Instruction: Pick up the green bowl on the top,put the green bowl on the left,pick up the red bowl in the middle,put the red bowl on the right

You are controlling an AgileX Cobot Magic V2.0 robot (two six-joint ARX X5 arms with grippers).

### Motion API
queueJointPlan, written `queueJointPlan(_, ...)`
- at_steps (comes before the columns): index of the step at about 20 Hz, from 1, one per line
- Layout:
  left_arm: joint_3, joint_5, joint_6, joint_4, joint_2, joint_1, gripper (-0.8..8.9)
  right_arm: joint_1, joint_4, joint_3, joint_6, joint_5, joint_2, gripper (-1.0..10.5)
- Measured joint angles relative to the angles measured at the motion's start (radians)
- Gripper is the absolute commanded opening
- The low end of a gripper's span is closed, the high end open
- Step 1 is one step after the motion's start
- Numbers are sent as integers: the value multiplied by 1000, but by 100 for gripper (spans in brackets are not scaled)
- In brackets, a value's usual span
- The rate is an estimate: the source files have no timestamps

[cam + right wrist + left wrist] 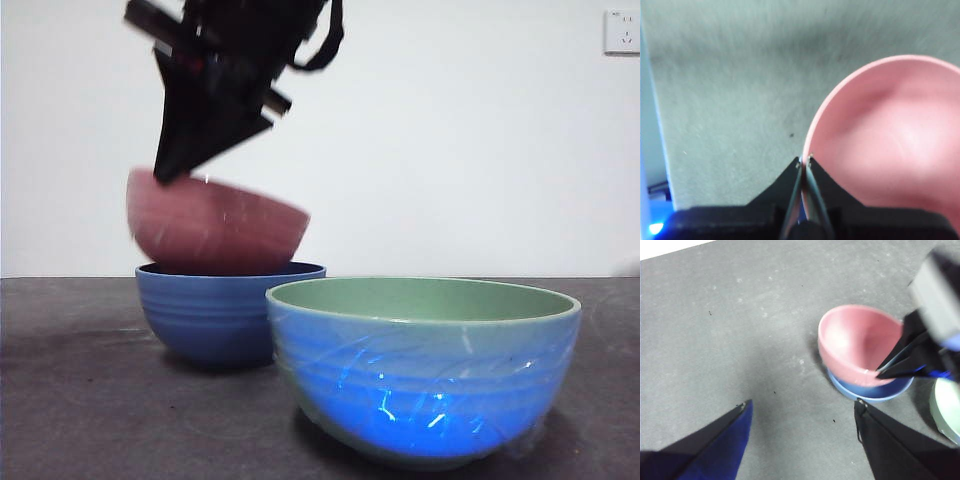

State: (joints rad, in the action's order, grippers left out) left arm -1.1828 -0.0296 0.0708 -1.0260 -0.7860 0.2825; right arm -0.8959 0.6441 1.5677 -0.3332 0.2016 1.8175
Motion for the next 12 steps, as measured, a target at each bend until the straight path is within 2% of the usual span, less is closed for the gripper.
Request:
queueJointPlan(3,0,0,0,10,0,0,342,5,54,1,10,-10,-106,-9)
queueJointPlan(4,0,0,0,17,0,0,342,10,92,3,15,-42,-150,-9)
queueJointPlan(8,0,0,0,56,0,0,342,79,323,9,60,-277,-298,-12)
queueJointPlan(10,0,0,0,61,0,0,342,156,431,-3,119,-329,-325,-12)
queueJointPlan(12,0,-1,0,61,0,0,342,221,432,-75,171,-344,-335,-12)
